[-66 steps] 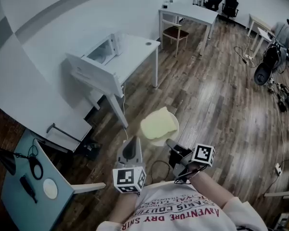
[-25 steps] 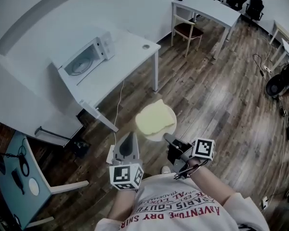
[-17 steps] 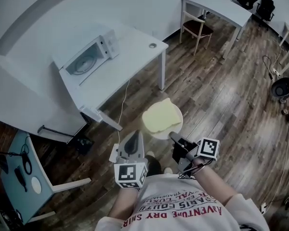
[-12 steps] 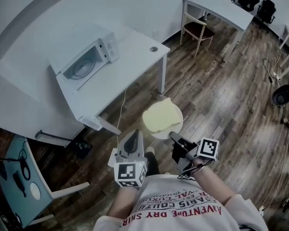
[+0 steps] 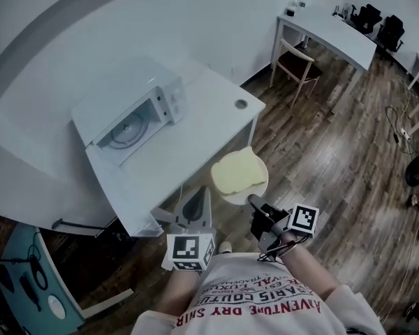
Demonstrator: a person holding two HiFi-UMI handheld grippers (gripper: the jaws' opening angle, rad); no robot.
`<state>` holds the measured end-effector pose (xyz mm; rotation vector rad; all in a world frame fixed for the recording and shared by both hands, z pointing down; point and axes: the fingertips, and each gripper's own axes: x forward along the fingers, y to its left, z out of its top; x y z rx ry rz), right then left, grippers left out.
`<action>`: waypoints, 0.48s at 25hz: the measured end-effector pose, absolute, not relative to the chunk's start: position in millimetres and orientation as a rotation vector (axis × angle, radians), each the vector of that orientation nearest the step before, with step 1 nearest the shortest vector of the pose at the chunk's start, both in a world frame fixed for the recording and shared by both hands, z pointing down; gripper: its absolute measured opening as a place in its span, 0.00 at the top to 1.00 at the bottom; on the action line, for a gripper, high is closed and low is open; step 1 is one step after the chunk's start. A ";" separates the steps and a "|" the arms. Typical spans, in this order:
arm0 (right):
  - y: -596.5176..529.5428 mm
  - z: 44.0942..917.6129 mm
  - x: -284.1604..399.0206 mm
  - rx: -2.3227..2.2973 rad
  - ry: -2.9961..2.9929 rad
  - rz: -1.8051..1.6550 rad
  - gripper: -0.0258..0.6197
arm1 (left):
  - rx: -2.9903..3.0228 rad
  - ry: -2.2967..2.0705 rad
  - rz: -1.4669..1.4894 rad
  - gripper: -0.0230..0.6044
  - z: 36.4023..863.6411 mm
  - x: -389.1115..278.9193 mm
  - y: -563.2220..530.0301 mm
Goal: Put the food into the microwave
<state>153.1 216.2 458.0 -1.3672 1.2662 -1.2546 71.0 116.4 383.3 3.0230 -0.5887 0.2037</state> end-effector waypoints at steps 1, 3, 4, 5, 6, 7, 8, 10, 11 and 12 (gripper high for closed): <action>201.2 456.9 157.8 -1.361 1.271 -1.257 0.93 | 3.025 -0.597 0.202 0.95 381.1 73.8 102.8; 172.8 455.6 163.5 -1.348 1.284 -1.269 0.93 | 3.026 -0.621 0.196 0.95 376.9 74.9 76.7; 159.2 456.0 165.3 -1.346 1.293 -1.278 0.93 | 3.026 -0.644 0.193 0.95 375.3 73.6 63.1; 145.5 456.5 166.2 -1.342 1.307 -1.288 0.93 | 3.021 -0.675 0.191 0.95 374.7 71.4 49.2; 132.4 457.2 166.3 -1.335 1.323 -1.301 0.93 | 3.009 -0.711 0.191 0.95 375.5 68.3 36.3; 120.5 458.5 166.0 -1.328 1.338 -1.316 0.93 | 2.993 -0.748 0.193 0.95 377.3 64.8 25.0; 109.4 460.4 166.1 -1.320 1.353 -1.334 0.93 | 2.975 -0.783 0.195 0.95 379.8 61.4 15.3; 86.4 463.7 167.7 -1.300 1.386 -1.370 0.93 | 2.943 -0.847 0.203 0.95 385.0 56.2 -1.7; 74.0 465.2 168.2 -1.288 1.404 -1.389 0.93 | 2.927 -0.880 0.210 0.95 387.7 53.6 -10.1; 61.4 466.8 167.9 -1.274 1.423 -1.413 0.93 | 2.909 -0.917 0.218 0.95 390.3 50.6 -18.6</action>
